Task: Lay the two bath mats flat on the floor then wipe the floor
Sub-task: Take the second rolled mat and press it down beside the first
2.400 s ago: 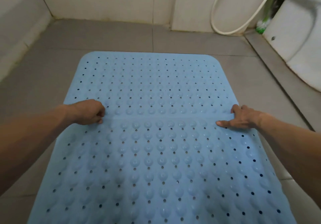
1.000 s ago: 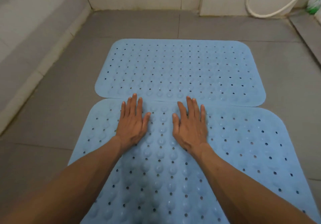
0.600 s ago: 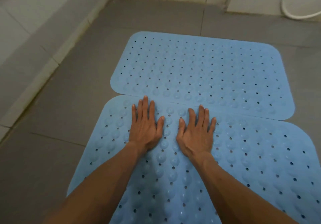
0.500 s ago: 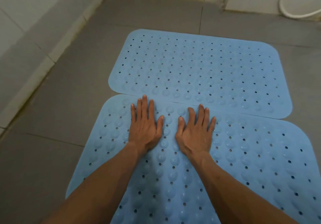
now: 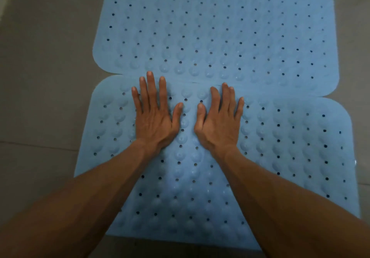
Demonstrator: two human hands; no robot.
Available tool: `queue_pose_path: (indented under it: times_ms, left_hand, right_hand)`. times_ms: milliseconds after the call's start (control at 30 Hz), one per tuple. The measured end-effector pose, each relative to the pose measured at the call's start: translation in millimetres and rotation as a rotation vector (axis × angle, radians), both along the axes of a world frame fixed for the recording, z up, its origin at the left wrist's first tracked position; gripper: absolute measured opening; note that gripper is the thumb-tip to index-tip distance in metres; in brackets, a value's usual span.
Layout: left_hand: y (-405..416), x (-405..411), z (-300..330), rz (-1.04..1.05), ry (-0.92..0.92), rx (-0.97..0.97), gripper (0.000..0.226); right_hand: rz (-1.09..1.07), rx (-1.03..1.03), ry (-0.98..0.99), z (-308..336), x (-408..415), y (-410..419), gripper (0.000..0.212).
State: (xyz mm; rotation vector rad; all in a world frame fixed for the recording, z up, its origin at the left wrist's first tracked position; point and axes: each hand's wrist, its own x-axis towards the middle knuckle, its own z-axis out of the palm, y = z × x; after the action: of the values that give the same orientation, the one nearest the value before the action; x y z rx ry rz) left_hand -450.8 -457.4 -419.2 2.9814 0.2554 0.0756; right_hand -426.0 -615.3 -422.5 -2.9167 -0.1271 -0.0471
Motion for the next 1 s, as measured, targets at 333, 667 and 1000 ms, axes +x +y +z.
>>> queue_pose_path:
  times_ms: [333,667,1000]
  left_hand:
    - [-2,2,-7,0.069,0.145,-0.031,0.074]
    - [-174,16,13,-0.067,0.003,-0.249,0.065]
    - [-269,47,-6,-0.15,-0.016,-0.176,0.069]
  right_hand:
    - [0.067,0.302,0.153,16,0,-16,0.059]
    - [-0.022,0.228,0.078,24,-11,-181,0.052]
    - [-0.111,0.091,-0.032,0,31,-248,0.051]
